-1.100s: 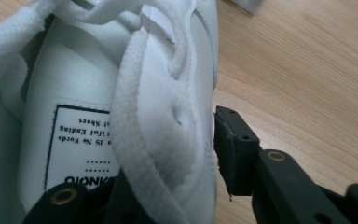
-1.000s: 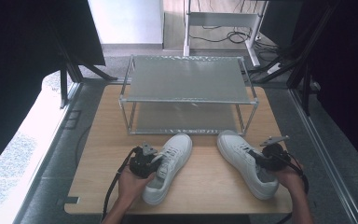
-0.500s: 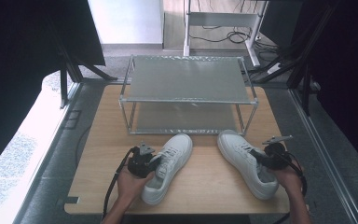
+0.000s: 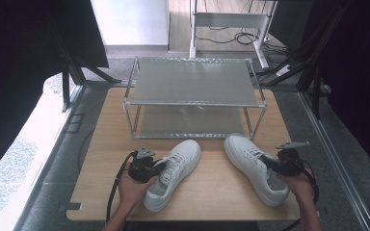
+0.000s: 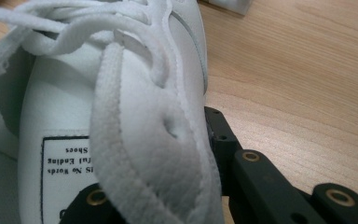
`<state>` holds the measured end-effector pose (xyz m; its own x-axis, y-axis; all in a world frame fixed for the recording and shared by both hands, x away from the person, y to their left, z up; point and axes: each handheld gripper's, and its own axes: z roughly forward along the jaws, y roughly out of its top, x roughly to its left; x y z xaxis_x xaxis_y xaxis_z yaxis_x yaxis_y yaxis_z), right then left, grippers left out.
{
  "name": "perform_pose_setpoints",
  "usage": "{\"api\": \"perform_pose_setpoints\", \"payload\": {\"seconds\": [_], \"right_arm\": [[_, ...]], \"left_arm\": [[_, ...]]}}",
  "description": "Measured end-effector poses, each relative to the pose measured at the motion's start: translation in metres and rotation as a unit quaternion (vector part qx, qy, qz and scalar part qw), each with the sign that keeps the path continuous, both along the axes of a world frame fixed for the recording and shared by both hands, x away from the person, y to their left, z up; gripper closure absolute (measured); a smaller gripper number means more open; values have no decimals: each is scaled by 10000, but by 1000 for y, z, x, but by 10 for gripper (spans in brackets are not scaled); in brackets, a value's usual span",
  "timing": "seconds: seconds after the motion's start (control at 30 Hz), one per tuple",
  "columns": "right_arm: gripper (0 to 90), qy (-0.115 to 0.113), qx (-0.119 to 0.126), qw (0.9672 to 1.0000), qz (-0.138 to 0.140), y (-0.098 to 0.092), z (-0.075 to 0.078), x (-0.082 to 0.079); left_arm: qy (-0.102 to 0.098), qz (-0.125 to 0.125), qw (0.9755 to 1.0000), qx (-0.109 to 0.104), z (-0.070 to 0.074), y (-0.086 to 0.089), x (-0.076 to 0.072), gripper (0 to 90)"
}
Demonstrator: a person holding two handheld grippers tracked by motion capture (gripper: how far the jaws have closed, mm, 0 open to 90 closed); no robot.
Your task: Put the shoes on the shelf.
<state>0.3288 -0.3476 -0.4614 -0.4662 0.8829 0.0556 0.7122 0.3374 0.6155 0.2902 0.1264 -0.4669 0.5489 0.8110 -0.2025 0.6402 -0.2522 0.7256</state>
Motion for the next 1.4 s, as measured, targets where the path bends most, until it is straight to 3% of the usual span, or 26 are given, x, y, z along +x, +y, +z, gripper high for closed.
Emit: {"api": "perform_pose_setpoints", "payload": {"seconds": [0.1, 0.23, 0.37, 0.4, 0.43, 0.6, 0.73, 0.87, 0.9, 0.97, 1.0, 1.07, 1.17, 1.2, 1.33, 1.4], "right_arm": [[856, -60, 125, 9999, -15, -2, 3, -2], [856, -181, 590, 9981, 49, -8, 8, -7], [856, -317, 1079, 9936, 68, -13, 12, -11], [856, -385, 1347, 9901, 52, -16, 14, -13], [856, -385, 1347, 9901, 52, -16, 14, -13], [855, -499, 1932, 9799, -63, -21, 15, -17], [855, -531, 2186, 9743, -124, -23, 14, -17], [855, -524, 2232, 9732, -171, -24, 13, -18], [855, -505, 2248, 9729, -182, -24, 13, -18], [855, -512, 2293, 9718, -190, -23, 13, -19], [855, -527, 2306, 9715, -172, -23, 13, -19], [855, -530, 2361, 9702, -151, -22, 15, -20], [855, -571, 2434, 9682, -91, -21, 18, -21], [855, -600, 2489, 9666, -91, -20, 18, -21], [855, -623, 2587, 9639, -35, -18, 22, -23], [855, -627, 2667, 9617, 13, -17, 24, -23]], "left_arm": [[-8, 1, 9995, -302, 5, 8, 0, 820], [-52, 45, 9971, -754, 11, 20, -2, 820], [-135, 108, 9940, -1076, 18, 31, -4, 819], [-136, 108, 9931, -1156, 20, 34, -4, 817], [-127, 107, 9919, -1259, 21, 37, -4, 817], [-89, 111, 9837, -1793, 23, 52, -4, 815], [-156, 85, 9808, -1942, 27, 56, -6, 815], [-211, 21, 9770, -2121, 30, 58, -7, 816], [-185, 10, 9754, -2197, 30, 59, -7, 815], [-69, -31, 9695, -2449, 32, 60, -7, 812], [-56, -71, 9683, -2496, 33, 60, -8, 813], [-78, -68, 9677, -2519, 36, 59, -9, 817], [-205, -31, 9710, -2380, 40, 58, -12, 816], [-230, -25, 9711, -2376, 41, 58, -13, 815], [-304, 4, 9679, -2496, 44, 62, -14, 816], [-335, 7, 9677, -2497, 46, 63, -15, 815]]}}
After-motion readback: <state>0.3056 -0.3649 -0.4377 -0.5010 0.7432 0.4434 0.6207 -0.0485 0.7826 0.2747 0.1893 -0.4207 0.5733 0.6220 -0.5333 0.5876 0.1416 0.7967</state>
